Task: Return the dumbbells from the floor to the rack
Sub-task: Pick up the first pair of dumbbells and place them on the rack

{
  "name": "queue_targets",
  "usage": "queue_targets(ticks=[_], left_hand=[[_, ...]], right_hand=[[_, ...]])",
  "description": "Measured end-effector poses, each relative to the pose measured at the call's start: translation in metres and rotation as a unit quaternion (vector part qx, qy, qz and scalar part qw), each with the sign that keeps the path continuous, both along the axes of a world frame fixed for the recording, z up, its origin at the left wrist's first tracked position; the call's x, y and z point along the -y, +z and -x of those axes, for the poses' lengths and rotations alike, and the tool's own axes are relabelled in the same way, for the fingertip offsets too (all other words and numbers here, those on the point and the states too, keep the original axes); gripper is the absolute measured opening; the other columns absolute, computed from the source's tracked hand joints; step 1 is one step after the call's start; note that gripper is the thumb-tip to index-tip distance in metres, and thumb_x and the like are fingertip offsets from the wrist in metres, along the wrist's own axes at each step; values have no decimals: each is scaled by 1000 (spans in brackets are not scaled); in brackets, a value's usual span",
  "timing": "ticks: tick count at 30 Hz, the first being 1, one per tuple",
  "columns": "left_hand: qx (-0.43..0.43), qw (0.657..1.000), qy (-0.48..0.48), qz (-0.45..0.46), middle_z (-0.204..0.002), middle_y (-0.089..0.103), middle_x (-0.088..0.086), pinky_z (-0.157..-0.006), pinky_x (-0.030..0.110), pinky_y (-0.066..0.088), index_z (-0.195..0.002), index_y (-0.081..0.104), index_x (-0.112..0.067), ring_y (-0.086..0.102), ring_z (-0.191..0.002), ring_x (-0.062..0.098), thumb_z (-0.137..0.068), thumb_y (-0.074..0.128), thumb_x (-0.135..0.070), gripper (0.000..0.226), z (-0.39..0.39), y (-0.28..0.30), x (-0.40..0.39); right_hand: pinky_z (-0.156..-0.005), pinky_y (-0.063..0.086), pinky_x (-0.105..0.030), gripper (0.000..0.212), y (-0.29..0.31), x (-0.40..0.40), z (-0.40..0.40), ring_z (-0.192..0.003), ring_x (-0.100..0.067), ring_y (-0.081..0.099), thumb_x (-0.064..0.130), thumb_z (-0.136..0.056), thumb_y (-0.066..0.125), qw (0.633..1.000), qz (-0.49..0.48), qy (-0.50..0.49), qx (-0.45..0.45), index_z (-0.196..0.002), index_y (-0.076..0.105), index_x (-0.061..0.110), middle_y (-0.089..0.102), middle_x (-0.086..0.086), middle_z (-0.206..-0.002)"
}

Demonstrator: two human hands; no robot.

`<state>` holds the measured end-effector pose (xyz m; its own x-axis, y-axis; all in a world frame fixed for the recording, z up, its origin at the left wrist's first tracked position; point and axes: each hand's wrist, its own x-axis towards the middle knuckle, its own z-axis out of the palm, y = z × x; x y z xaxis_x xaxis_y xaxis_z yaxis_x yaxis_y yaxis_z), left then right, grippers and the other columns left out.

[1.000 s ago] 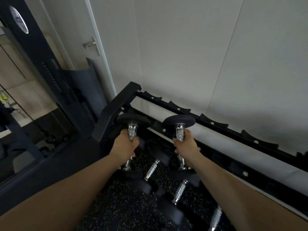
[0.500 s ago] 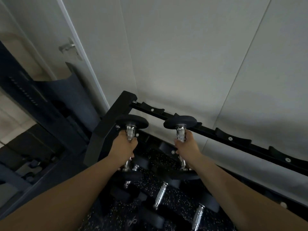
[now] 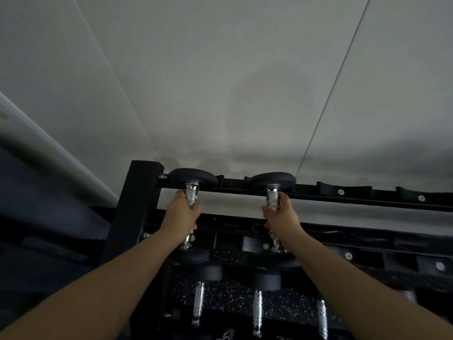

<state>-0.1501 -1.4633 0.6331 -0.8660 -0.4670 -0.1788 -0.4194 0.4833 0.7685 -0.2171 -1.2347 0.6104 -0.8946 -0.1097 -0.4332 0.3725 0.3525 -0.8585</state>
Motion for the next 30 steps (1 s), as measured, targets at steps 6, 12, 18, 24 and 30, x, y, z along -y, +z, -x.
queue_targets(ticks=[6,12,18,24,30], left_hand=[[26,998,-48,-9,-80,57,10,-34,12,39,-102,46,-7,56,-52,18,-91,53,-13,15,37,-23,20],[40,998,-47,-33,-78,56,9,-33,13,39,-95,46,-9,55,-50,18,-91,55,-16,13,59,-48,26],[41,997,-43,-44,-76,56,10,-33,15,40,-95,45,-9,55,-45,17,-91,56,-17,14,63,-62,31],[52,997,-34,-53,-83,56,10,-36,15,43,-102,44,-8,56,-53,17,-92,55,-17,17,64,-67,35],[86,993,-53,-67,-89,56,12,-44,26,49,-114,38,-7,57,-56,17,-93,52,-18,28,68,-64,38]], right_hand=[[-38,43,-21,51,-15,10,16,-57,-16,57,20,-91,54,998,-11,-52,23,-136,32,28,59,-4,-83],[-45,45,-27,51,-31,15,28,-62,-18,56,18,-91,54,998,-31,-54,30,-137,31,26,60,-5,-87],[-46,45,-25,55,-41,23,35,-62,-16,57,18,-92,55,998,-36,-36,41,-139,28,28,59,0,-88],[-46,46,-25,55,-45,26,37,-63,-17,57,19,-92,53,998,-43,-34,33,-140,26,27,58,0,-90],[-55,48,-35,52,-43,25,39,-65,-21,56,15,-92,53,998,-51,-18,36,-136,27,24,59,-6,-86]])
